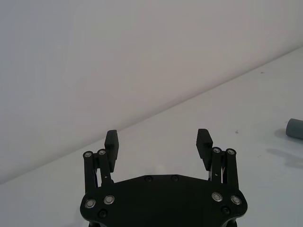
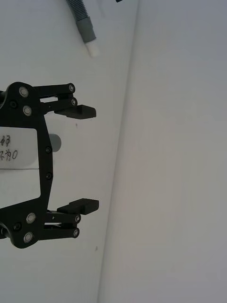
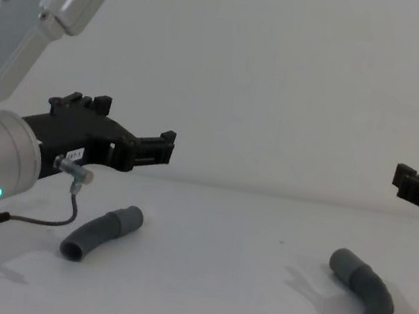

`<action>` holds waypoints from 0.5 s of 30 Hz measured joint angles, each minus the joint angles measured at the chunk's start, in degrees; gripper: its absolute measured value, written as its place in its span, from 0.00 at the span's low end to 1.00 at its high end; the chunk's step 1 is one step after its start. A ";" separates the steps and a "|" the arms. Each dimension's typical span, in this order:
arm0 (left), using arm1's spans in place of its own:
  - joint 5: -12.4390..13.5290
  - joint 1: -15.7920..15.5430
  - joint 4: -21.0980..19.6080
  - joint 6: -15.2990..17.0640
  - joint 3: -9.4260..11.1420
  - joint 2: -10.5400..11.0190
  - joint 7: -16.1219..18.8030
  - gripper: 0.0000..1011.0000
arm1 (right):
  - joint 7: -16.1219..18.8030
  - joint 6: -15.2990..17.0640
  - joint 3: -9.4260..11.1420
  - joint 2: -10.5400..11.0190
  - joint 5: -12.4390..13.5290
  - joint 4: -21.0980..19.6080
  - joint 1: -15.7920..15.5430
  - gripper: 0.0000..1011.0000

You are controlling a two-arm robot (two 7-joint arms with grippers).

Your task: Use both hands to pick up one end of the pipe from the table, align the ends, and insert them.

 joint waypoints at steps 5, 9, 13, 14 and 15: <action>0.00 0.00 0.00 0.00 0.00 0.00 0.00 0.99 | 0.00 0.00 0.00 0.00 0.00 0.00 0.00 0.99; 0.00 0.00 0.00 0.00 0.00 0.00 0.00 0.99 | 0.00 0.00 0.00 0.00 0.00 0.00 0.00 0.99; 0.00 0.00 0.00 0.00 0.00 0.00 0.00 0.99 | -0.01 0.00 0.00 0.00 0.00 0.00 0.00 0.99; 0.00 0.00 0.00 0.00 0.00 0.00 0.00 0.99 | -0.01 0.00 0.00 0.00 0.00 0.00 0.00 0.99; 0.00 0.00 0.00 0.00 0.00 0.00 0.00 0.99 | 0.00 0.00 0.00 0.00 0.00 0.00 0.00 0.99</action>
